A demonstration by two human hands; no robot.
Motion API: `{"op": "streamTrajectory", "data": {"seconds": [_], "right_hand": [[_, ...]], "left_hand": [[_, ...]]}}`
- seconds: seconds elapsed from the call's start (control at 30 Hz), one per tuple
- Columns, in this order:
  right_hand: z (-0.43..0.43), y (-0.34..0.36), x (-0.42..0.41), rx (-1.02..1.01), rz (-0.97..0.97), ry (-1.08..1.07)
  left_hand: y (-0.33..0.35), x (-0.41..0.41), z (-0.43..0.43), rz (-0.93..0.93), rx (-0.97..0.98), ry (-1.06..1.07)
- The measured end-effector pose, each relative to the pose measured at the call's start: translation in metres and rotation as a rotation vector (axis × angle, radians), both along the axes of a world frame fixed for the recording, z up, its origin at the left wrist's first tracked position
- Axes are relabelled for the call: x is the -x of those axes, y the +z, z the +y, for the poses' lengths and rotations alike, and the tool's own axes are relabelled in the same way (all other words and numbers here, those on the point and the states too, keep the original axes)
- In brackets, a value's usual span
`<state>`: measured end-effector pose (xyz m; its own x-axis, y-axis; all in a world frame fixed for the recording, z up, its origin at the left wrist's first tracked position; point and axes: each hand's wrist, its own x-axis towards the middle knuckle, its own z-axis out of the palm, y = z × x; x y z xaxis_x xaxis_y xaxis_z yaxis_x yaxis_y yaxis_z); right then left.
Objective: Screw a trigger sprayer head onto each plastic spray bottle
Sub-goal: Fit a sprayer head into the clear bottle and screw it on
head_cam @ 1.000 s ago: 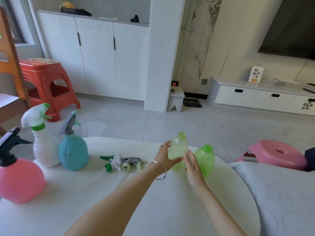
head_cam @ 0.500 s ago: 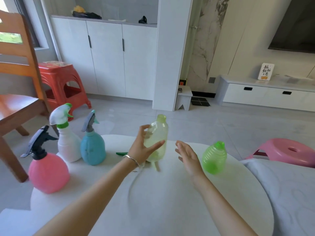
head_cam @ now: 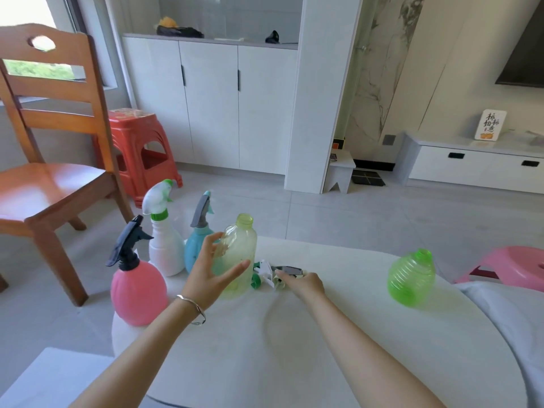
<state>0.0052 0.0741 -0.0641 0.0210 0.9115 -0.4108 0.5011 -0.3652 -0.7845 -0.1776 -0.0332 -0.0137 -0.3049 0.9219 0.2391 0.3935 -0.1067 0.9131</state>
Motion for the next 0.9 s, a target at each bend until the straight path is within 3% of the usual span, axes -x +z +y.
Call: {"op": "streamTrajectory", "data": {"seconds": [0.17, 0.43, 0.67, 0.77, 0.9], "right_hand": [[0.007, 0.002, 0.014, 0.038, -0.155, -0.073], [0.013, 0.007, 0.014, 0.201, -0.001, 0.088], [-0.009, 0.018, -0.036, 0.165, 0.414, 0.095], [-0.016, 0.029, -0.056, 0.051, 0.621, 0.022], [-0.02, 0.06, -0.083, -0.181, 0.685, 0.004]], "left_hand": [[-0.008, 0.003, -0.001, -0.005, 0.006, -0.004], [-0.018, -0.002, 0.003, -0.023, 0.016, 0.011], [-0.015, -0.01, 0.001, 0.013, 0.022, 0.037], [-0.016, -0.016, -0.001, 0.038, 0.016, 0.032], [-0.015, -0.03, 0.001, 0.135, 0.011, 0.041]]}}
